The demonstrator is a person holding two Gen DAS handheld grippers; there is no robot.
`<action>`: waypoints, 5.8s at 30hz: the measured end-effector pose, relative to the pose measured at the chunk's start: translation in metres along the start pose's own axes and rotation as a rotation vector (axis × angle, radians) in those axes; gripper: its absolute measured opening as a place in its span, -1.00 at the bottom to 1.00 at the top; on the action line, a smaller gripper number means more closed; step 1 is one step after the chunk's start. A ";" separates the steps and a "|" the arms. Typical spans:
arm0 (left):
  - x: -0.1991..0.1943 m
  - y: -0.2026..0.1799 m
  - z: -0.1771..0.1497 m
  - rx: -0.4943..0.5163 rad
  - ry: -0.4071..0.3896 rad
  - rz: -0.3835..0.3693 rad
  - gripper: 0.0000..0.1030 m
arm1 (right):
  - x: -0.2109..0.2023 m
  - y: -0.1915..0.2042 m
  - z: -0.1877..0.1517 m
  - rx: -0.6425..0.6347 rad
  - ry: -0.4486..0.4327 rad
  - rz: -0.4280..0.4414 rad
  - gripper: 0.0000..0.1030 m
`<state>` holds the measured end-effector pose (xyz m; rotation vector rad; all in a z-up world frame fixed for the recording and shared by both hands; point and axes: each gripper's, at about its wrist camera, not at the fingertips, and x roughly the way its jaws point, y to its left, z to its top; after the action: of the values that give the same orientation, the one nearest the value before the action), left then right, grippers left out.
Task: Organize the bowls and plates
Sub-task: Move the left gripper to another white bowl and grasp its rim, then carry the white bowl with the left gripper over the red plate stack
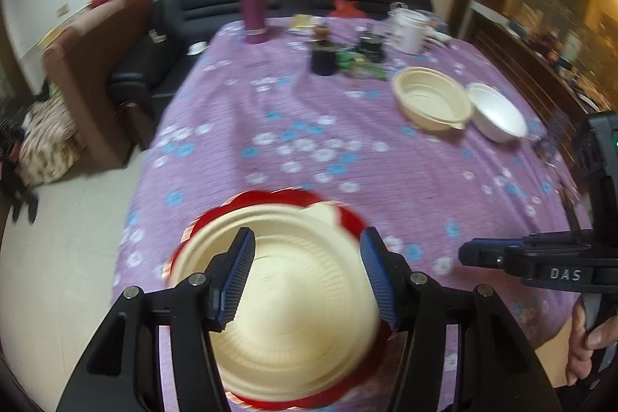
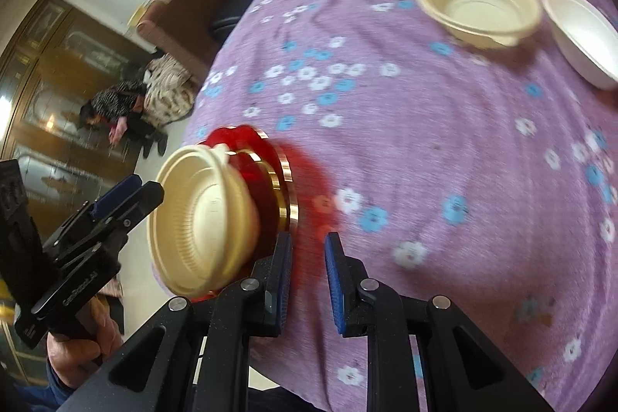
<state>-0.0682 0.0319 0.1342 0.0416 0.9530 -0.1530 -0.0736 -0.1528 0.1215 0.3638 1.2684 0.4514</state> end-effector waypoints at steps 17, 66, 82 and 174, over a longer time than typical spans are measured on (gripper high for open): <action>0.054 -0.167 0.050 0.215 0.088 -0.244 0.08 | -0.113 -0.143 -0.024 0.298 -0.195 -0.113 -0.57; 0.248 -0.311 0.216 0.401 0.229 -0.248 -0.53 | -0.114 -0.306 0.125 0.422 -0.236 -0.164 -0.46; 0.172 -0.285 0.177 0.371 0.177 -0.247 -0.50 | -0.145 -0.266 0.085 0.388 -0.245 -0.111 -0.43; 0.065 -0.130 0.009 0.170 0.146 -0.130 -0.55 | -0.069 -0.109 -0.012 0.075 -0.061 -0.125 -0.55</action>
<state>-0.0428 -0.1049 0.0908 0.1486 1.0868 -0.3549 -0.0882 -0.2815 0.1210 0.3568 1.2431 0.2845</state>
